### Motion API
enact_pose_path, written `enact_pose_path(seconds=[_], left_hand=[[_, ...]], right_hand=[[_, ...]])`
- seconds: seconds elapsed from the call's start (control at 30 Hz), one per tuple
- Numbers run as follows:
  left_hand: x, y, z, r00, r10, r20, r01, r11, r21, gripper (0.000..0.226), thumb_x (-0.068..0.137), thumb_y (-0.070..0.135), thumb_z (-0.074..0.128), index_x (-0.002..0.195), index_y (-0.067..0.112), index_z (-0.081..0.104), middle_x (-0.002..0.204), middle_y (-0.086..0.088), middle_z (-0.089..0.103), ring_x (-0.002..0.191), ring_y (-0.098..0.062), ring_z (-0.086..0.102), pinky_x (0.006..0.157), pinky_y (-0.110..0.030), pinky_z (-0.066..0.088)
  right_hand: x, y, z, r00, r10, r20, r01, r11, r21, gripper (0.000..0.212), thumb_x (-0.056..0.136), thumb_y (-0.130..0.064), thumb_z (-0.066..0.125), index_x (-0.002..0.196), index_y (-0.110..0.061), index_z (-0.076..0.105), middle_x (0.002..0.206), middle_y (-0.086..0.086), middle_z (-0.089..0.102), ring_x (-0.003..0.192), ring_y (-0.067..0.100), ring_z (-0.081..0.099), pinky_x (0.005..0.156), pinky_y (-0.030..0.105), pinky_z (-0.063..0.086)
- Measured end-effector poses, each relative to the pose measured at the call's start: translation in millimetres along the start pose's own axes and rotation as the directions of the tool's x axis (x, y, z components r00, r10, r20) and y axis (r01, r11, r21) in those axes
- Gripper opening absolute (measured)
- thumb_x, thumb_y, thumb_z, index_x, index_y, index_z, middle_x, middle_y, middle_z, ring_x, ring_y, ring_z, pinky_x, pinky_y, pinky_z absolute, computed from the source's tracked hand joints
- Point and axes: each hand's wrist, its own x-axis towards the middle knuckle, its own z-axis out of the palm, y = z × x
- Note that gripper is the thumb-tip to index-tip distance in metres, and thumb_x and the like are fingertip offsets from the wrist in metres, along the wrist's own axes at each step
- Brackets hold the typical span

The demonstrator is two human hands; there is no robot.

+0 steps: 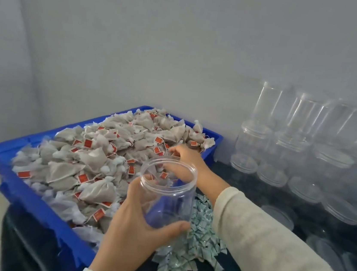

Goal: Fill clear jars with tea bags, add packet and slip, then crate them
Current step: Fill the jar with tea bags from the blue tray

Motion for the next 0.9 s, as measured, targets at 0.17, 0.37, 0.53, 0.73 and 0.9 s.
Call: enact_pose_path(seconds=[0.17, 0.37, 0.53, 0.73, 0.9], left_hand=[[14.1, -10.1, 6.1, 0.999, 0.006, 0.042, -0.003, 0.997, -0.074, 0.089, 0.039, 0.070, 0.083, 0.109, 0.075, 0.028, 0.118, 0.038, 0.052, 0.112, 0.012, 0.052, 0.092, -0.013, 0.042], [17.8, -13.6, 8.2, 0.999, 0.007, 0.045, -0.008, 1.000, 0.027, 0.096, 0.043, 0.054, 0.090, 0.119, 0.049, 0.032, 0.123, 0.032, 0.049, 0.117, 0.014, 0.045, 0.095, -0.002, 0.033], [20.1, -10.0, 10.4, 0.993, -0.092, 0.069, 0.083, 0.990, 0.117, 0.099, 0.065, 0.037, 0.084, 0.134, 0.040, 0.014, 0.138, 0.025, 0.026, 0.133, 0.009, 0.027, 0.109, -0.011, 0.025], [27.4, -11.6, 10.1, 0.962, -0.226, 0.154, 0.227, 0.974, 0.006, 0.081, 0.084, 0.020, 0.071, 0.139, 0.026, 0.012, 0.147, 0.011, 0.028, 0.134, -0.005, 0.031, 0.101, -0.009, 0.030], [17.4, -30.5, 7.0, 0.995, -0.069, 0.076, 0.057, 0.987, 0.148, 0.114, 0.056, 0.059, 0.083, 0.121, 0.056, -0.010, 0.129, 0.044, -0.008, 0.129, 0.020, 0.005, 0.107, -0.004, 0.012]], right_hand=[[30.9, 4.3, 14.6, 0.994, 0.055, 0.100, -0.054, 0.998, -0.010, 0.029, 0.093, -0.029, 0.060, 0.111, -0.007, 0.064, 0.107, 0.011, 0.067, 0.099, 0.028, 0.063, 0.087, 0.039, 0.051], [59.5, 4.0, 24.9, 0.990, -0.034, 0.134, 0.050, 0.991, -0.120, 0.044, 0.094, -0.030, 0.060, 0.135, -0.016, 0.053, 0.133, 0.007, 0.057, 0.115, 0.023, 0.057, 0.078, 0.022, 0.037], [75.8, -2.6, 42.2, 0.978, -0.042, 0.203, 0.078, 0.982, -0.174, 0.038, 0.095, -0.032, 0.061, 0.129, -0.017, 0.057, 0.129, 0.006, 0.059, 0.110, 0.022, 0.058, 0.088, 0.028, 0.046], [84.8, -6.6, 66.1, 0.999, -0.017, 0.029, 0.024, 0.959, -0.282, 0.027, 0.091, -0.030, 0.065, 0.113, -0.015, 0.059, 0.123, 0.007, 0.049, 0.098, 0.019, 0.052, 0.086, 0.031, 0.048], [87.8, -3.5, 68.0, 1.000, 0.000, 0.002, 0.001, 0.950, -0.313, 0.036, 0.092, -0.028, 0.060, 0.124, -0.014, 0.055, 0.136, 0.011, 0.045, 0.110, 0.027, 0.052, 0.091, 0.039, 0.047]])
